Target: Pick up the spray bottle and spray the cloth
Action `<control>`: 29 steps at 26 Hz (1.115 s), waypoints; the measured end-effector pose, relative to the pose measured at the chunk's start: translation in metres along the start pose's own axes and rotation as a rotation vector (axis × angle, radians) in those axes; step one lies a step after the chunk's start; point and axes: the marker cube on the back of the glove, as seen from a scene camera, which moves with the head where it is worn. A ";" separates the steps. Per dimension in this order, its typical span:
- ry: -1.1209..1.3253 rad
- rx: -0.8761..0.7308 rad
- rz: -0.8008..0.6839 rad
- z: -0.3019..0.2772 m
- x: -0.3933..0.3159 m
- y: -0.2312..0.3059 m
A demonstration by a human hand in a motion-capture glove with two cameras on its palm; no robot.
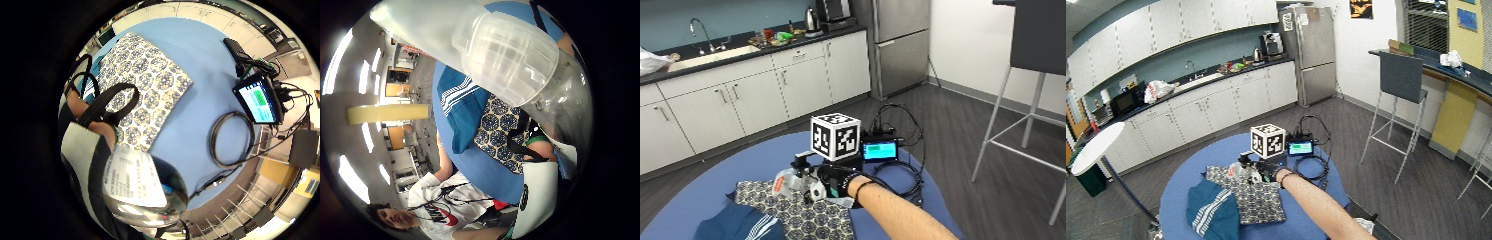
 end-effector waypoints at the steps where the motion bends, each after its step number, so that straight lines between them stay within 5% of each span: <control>1: -0.014 0.008 -0.008 0.000 -0.003 0.001; 14: -0.684 0.248 -0.322 -0.008 -0.119 0.016; 23: -0.980 0.160 -0.517 0.055 -0.247 0.022; 29: -0.983 0.099 -0.533 0.096 -0.261 0.014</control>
